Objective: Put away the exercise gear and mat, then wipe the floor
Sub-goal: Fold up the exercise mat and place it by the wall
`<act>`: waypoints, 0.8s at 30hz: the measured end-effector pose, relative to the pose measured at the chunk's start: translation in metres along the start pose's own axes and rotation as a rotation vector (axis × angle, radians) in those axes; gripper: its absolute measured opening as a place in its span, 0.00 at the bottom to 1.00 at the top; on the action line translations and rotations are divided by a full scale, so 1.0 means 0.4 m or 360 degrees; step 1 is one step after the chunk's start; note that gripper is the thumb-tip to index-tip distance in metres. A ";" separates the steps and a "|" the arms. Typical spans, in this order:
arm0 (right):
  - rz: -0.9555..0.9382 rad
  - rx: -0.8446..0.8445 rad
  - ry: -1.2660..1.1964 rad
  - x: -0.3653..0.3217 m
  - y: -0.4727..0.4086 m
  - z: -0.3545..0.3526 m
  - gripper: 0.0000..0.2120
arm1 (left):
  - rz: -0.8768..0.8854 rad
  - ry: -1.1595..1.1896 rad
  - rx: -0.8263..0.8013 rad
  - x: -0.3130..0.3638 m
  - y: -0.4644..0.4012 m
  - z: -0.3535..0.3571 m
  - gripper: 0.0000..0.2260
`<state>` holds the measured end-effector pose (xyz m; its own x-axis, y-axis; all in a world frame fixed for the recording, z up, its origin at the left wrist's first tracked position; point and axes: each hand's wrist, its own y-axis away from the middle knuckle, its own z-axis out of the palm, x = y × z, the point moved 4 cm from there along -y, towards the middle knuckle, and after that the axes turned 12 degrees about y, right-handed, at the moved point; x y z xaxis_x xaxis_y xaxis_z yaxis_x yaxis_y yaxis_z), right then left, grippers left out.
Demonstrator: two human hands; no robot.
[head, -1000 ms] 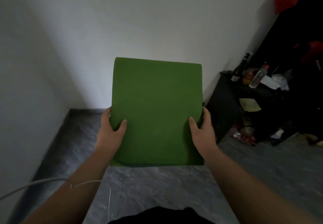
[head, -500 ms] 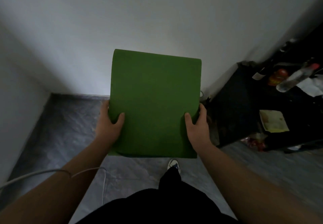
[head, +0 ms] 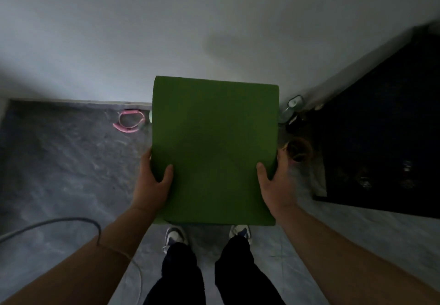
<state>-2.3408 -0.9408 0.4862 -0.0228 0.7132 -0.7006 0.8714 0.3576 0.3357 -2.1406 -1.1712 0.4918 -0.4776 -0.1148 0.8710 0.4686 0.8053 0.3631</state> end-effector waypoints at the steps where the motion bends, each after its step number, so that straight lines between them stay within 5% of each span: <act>1: -0.0017 0.0002 0.0009 0.065 -0.050 0.066 0.26 | 0.0009 -0.0008 -0.0012 -0.076 -0.056 0.032 0.28; 10: -0.0128 0.0056 0.0077 0.570 -0.530 0.585 0.26 | 0.0152 -0.0051 -0.0063 -0.688 -0.530 0.344 0.29; 24: -0.0112 0.0136 0.0179 0.773 -0.808 0.820 0.30 | 0.0070 -0.0066 -0.0091 -0.947 -0.833 0.529 0.31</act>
<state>-2.4687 -1.0336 -0.0456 -0.1359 0.7529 -0.6440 0.9042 0.3599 0.2299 -2.2730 -1.2730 -0.0293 -0.4854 -0.0550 0.8725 0.5307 0.7746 0.3441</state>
